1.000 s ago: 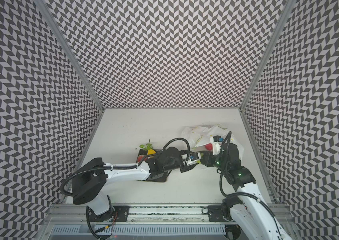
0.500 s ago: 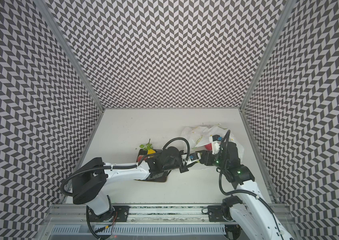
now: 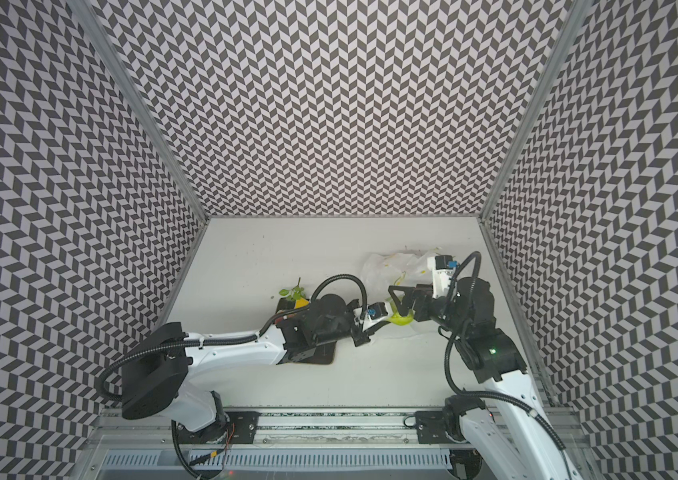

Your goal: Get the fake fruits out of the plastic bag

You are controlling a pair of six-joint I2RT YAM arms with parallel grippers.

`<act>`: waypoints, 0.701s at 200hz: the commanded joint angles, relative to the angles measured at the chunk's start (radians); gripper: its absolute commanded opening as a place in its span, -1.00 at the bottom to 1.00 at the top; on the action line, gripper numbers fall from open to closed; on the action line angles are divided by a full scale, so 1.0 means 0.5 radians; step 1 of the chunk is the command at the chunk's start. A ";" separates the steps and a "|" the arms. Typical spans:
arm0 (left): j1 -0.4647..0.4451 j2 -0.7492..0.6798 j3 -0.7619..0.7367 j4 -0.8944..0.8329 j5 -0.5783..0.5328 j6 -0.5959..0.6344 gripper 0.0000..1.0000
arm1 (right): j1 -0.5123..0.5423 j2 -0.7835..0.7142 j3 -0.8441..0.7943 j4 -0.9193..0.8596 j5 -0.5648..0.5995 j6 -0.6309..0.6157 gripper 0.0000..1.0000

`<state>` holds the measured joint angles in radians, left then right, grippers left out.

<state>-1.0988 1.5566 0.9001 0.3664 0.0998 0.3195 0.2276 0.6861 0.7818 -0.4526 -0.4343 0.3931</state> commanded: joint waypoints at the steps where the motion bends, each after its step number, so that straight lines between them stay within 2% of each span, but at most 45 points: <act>1: -0.027 -0.123 -0.074 0.031 -0.035 -0.081 -1.00 | -0.003 -0.086 0.074 0.123 0.002 0.021 0.99; 33: -0.063 -0.362 -0.199 -0.076 -0.143 -0.222 -1.00 | -0.003 -0.159 0.126 0.115 0.029 0.028 0.99; 58: -0.078 -0.664 -0.330 -0.267 -0.323 -0.482 -1.00 | -0.004 -0.154 0.099 0.098 0.073 0.021 0.99; 103: -0.156 -1.282 -0.654 -0.598 -0.652 -1.224 -1.00 | -0.003 -0.151 0.031 0.154 0.065 0.034 0.98; 140: -0.309 -1.468 -0.748 -1.051 -0.882 -1.869 -1.00 | -0.002 -0.142 0.008 0.155 0.080 0.025 0.98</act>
<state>-1.2144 0.8455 0.5484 0.0406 -0.2314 -0.3210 0.2276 0.6163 0.8009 -0.4332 -0.4137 0.4057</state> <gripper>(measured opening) 0.209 0.989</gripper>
